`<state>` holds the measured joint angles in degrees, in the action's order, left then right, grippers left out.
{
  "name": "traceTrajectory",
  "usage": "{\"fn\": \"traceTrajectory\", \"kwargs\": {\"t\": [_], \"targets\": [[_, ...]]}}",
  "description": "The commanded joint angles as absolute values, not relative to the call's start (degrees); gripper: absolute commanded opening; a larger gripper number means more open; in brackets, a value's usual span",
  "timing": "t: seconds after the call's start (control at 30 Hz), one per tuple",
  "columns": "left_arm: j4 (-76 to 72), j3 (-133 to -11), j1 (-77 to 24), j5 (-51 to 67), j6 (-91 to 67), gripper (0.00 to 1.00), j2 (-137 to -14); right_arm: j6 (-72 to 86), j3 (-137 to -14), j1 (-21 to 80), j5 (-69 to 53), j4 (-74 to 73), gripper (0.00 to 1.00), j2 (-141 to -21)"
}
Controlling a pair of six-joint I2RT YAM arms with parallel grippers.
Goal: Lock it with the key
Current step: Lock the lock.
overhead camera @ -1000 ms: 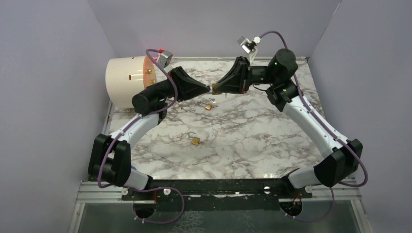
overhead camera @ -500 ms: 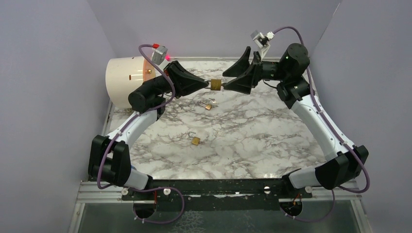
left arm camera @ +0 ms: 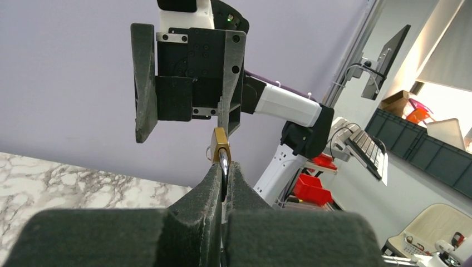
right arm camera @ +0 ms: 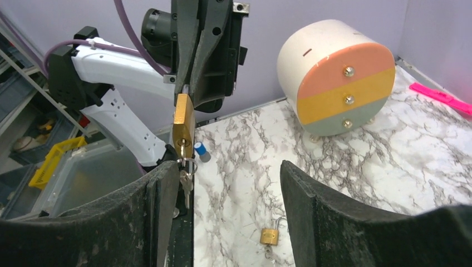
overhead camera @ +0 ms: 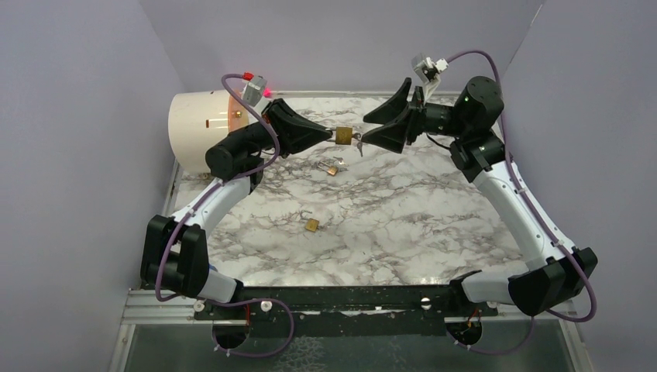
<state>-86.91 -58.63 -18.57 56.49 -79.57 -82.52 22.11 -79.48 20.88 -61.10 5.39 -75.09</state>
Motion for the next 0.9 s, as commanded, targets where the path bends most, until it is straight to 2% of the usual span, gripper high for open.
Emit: {"fn": "traceTrajectory", "kwargs": {"t": [0.0,0.73,0.87], "targets": [[-87.65,-57.57,-18.20,53.85,-77.25,0.00,-82.18,19.69,-77.38,20.74,-57.08,2.63,0.69,-73.95],[-86.63,-54.52,-18.20,52.85,-75.85,0.00,-82.25,21.05,-77.65,26.51,-56.13,4.83,0.52,-74.95],[-86.58,-54.24,-18.24,52.89,-75.76,0.00,-82.02,20.71,-78.08,26.64,-56.04,4.54,0.33,-75.06]]}}
